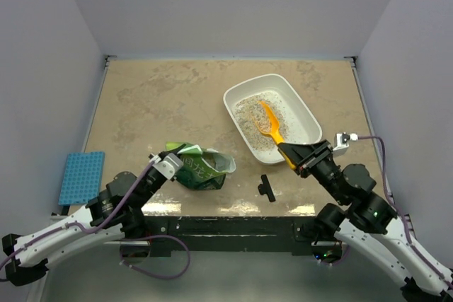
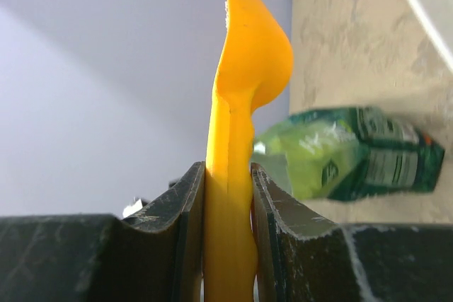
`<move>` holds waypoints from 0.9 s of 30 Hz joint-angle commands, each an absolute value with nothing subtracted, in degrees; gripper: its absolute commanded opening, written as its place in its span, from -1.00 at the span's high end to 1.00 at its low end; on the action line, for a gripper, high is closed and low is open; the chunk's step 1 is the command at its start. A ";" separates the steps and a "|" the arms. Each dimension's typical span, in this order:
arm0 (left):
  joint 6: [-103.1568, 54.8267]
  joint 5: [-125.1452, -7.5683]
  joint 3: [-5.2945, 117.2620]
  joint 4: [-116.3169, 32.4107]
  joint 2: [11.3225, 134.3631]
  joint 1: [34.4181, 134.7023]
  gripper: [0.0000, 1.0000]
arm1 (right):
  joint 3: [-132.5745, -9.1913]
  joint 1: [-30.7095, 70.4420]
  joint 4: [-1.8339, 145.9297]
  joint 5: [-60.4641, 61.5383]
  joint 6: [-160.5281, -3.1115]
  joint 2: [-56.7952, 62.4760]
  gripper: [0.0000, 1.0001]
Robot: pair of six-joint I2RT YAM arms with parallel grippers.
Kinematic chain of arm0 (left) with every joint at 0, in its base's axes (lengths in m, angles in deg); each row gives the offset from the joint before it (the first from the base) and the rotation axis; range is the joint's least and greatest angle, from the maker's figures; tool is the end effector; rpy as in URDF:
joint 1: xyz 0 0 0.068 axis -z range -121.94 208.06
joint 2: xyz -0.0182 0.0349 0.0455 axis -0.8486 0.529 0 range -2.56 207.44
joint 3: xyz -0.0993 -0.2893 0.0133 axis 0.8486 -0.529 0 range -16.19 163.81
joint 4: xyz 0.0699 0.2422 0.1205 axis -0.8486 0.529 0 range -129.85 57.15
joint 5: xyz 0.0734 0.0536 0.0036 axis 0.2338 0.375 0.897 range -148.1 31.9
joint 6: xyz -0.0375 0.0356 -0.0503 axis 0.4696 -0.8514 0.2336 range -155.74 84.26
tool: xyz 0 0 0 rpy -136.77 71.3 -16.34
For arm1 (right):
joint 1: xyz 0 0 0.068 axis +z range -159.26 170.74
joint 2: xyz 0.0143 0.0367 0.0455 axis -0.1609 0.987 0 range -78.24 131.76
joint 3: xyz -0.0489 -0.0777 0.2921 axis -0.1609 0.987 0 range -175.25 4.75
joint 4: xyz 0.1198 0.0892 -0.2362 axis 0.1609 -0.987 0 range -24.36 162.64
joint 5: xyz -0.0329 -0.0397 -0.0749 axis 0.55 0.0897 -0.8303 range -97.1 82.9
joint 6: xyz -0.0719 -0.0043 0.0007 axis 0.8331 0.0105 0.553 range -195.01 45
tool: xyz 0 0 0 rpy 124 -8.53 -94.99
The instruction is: Fill the litter box with clean litter
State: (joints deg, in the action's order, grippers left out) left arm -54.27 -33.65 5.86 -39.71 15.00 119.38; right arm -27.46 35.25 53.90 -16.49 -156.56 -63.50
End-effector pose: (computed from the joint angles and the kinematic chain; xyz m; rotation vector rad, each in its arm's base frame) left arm 0.0803 -0.0953 0.2936 0.6793 1.3467 -0.2819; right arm 0.0769 0.0618 0.3231 0.7206 1.6882 1.5269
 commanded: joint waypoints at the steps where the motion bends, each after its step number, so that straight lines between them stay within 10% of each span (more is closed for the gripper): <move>1: -52.88 -33.92 5.61 -41.61 13.96 119.50 1.00 | -24.70 35.12 64.28 -31.26 -156.12 -63.47 1.00; 13: -52.71 -34.28 5.61 -40.82 12.21 119.50 1.00 | -14.41 35.04 63.15 -47.08 -152.55 -56.28 1.00; 27: -51.57 -32.70 6.49 -39.94 10.01 119.50 1.00 | -45.33 35.04 43.73 -53.60 -126.79 -18.66 1.00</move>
